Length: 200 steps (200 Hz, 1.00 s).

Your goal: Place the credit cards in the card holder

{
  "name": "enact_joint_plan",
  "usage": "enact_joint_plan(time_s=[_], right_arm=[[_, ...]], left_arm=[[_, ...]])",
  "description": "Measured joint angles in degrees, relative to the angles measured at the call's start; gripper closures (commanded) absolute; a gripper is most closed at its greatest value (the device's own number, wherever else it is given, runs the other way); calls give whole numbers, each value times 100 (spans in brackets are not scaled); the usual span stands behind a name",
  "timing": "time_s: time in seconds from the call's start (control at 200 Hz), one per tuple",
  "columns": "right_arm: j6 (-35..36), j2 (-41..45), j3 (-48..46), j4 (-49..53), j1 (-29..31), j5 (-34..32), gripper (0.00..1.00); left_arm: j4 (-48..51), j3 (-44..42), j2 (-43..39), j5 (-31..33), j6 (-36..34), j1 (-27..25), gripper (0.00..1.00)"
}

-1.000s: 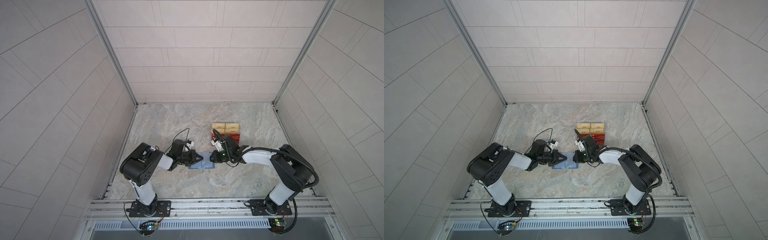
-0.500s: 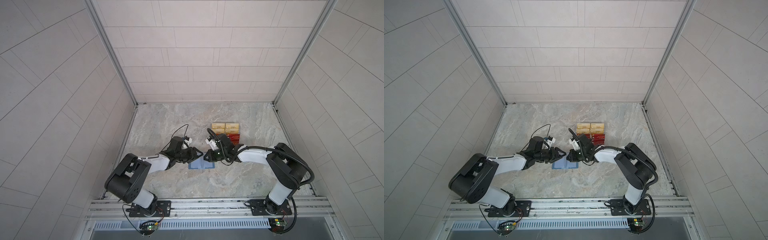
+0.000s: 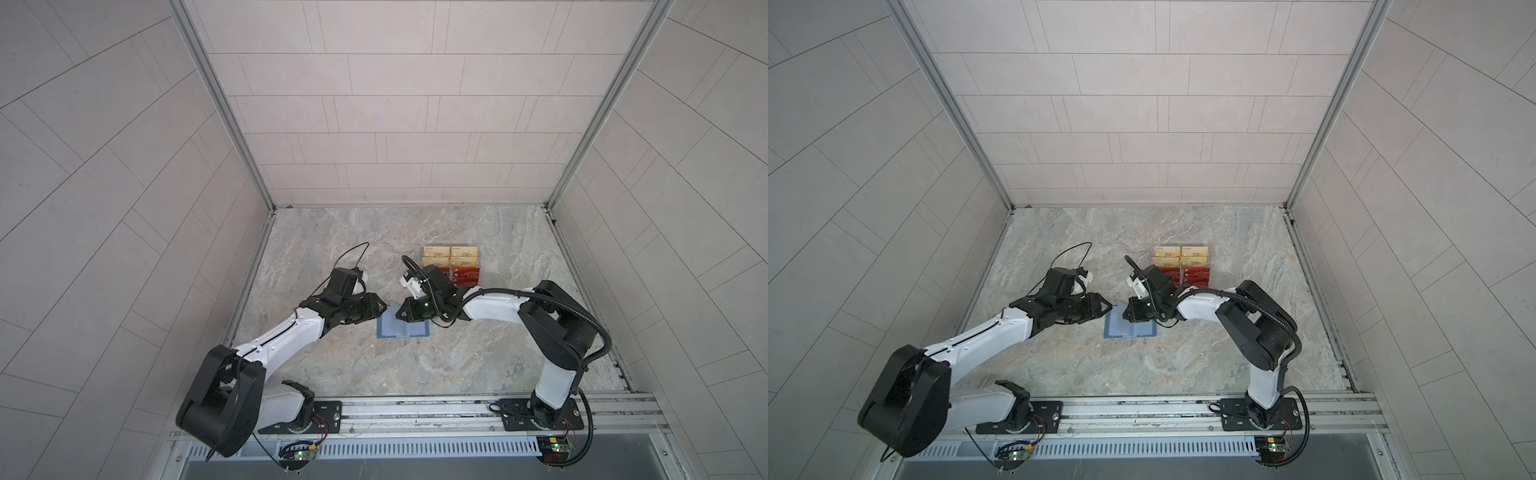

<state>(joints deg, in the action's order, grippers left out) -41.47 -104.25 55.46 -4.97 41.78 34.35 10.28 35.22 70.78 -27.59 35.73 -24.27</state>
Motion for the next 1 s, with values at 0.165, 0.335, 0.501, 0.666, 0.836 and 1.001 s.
enact_joint_plan(time_s=[0.165, 0.335, 0.501, 0.666, 0.836, 1.001], right_arm=[[-136, -214, 149, -114, 33, 24, 92], [-275, -210, 205, -291, 31, 101, 92], [-229, 72, 140, -42, -24, 20, 92], [-155, 457, -7, 157, -164, -116, 93], [-146, 461, -264, 197, -219, -243, 93], [-116, 437, -461, 221, -223, -332, 93]], left_arm=[[295, 0, -323, 85, -68, -55, 64], [317, 0, -293, 170, 33, -487, 71], [17, 2, 234, 247, 293, -986, 77], [-210, 35, 763, 417, 413, -1139, 78], [-387, 144, 1185, 481, 387, -1139, 79], [-400, 195, 1408, 525, 302, -1139, 81]])
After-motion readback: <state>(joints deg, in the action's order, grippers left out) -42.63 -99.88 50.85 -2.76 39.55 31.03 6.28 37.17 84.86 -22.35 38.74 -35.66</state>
